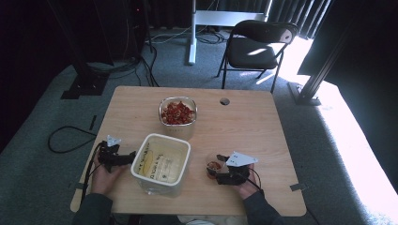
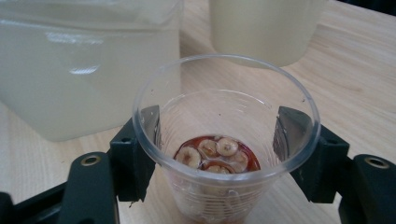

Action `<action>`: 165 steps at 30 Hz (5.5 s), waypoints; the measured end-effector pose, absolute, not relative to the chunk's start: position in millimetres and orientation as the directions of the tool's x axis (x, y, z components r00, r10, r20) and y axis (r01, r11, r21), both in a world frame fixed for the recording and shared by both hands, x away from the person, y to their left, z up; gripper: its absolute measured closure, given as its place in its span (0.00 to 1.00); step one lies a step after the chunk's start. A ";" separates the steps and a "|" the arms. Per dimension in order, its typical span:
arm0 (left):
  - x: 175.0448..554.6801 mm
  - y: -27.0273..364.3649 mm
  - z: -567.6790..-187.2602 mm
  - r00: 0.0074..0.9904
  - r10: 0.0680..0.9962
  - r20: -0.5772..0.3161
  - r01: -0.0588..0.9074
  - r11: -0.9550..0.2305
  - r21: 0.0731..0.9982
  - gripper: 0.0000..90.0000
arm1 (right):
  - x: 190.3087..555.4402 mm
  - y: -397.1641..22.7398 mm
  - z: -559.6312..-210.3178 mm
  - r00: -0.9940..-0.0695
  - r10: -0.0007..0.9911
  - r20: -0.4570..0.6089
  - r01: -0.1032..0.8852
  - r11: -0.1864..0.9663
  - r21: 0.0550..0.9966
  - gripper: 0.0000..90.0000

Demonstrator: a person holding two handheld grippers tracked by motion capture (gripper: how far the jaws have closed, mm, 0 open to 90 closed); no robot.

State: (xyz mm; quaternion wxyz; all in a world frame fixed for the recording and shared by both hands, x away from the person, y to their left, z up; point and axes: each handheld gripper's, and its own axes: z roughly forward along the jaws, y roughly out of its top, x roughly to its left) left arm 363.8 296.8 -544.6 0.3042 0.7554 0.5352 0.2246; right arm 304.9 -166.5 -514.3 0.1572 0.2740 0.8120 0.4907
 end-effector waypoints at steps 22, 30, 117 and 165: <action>363.9 296.8 -544.7 0.326 0.945 0.014 0.671 -0.242 0.700 0.11 | 344.6 -168.3 -452.8 -0.742 0.671 -0.016 0.269 0.319 0.909 0.39; 364.0 296.8 -544.7 0.326 0.945 0.015 0.671 -0.242 0.701 0.11 | 371.0 -165.1 -430.2 -0.732 0.682 0.000 0.266 0.286 0.921 0.39; 364.0 296.7 -544.7 0.326 0.945 0.013 0.670 -0.240 0.702 0.11 | 496.4 -60.2 -356.5 -0.529 0.598 -0.602 0.081 0.741 0.666 0.45; 363.9 297.1 -544.5 0.329 0.944 0.018 0.670 -0.246 0.700 0.12 | 473.4 -9.6 -387.2 -0.339 -0.056 -0.939 -0.096 0.995 -0.024 0.47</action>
